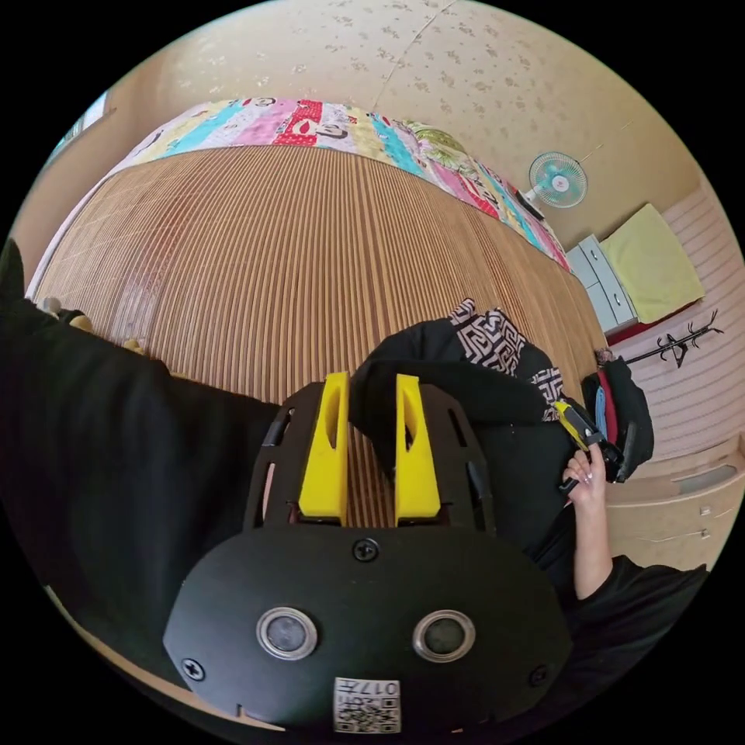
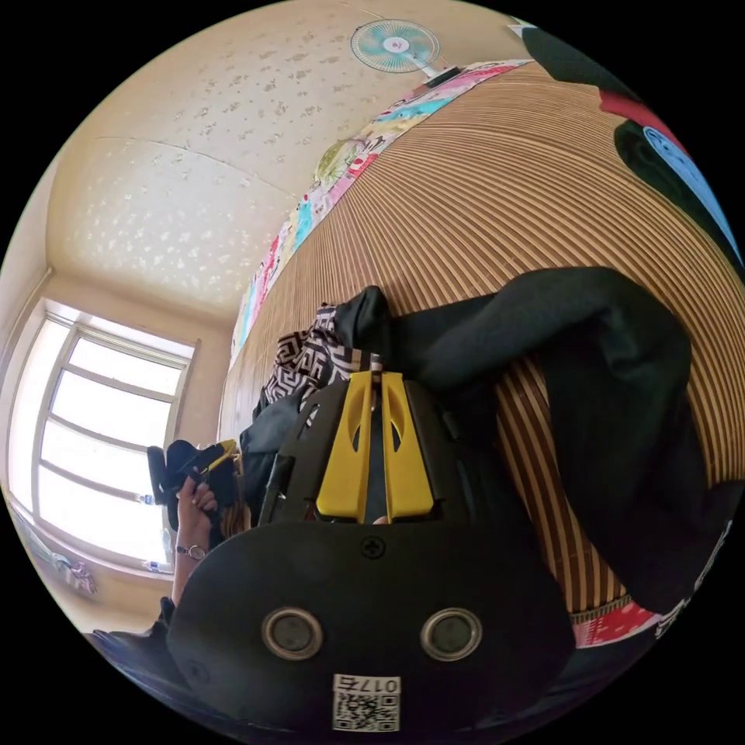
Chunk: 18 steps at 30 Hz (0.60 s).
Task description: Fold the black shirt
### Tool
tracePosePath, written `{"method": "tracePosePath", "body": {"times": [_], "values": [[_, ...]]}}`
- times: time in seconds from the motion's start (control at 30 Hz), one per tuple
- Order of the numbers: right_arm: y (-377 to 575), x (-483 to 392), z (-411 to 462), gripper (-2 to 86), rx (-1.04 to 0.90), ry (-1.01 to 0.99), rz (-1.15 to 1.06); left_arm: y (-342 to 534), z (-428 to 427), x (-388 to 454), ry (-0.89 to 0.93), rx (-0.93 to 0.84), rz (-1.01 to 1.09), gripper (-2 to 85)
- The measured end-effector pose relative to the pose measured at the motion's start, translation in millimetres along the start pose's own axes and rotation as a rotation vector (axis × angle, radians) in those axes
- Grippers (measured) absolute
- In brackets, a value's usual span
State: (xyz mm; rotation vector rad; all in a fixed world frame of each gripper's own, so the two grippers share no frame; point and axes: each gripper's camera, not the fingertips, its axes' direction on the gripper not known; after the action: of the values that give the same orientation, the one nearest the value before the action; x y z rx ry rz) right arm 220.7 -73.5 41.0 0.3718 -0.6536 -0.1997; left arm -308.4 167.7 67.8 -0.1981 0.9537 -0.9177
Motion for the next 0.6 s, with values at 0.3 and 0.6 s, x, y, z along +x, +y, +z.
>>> {"method": "tracePosePath", "body": {"times": [0.3, 0.6], "values": [[-26.6, -29.1, -12.5, 2.6, 0.009, -0.06, 0.002, 66.6, 27.6, 11.7, 0.016, -0.075, -0.076, 6.5], [-67.1, -66.5, -55.4, 2.8, 0.126, -0.234, -0.163, 74.6, 2.3, -9.0, 0.167, -0.146, 0.064, -0.3]]}}
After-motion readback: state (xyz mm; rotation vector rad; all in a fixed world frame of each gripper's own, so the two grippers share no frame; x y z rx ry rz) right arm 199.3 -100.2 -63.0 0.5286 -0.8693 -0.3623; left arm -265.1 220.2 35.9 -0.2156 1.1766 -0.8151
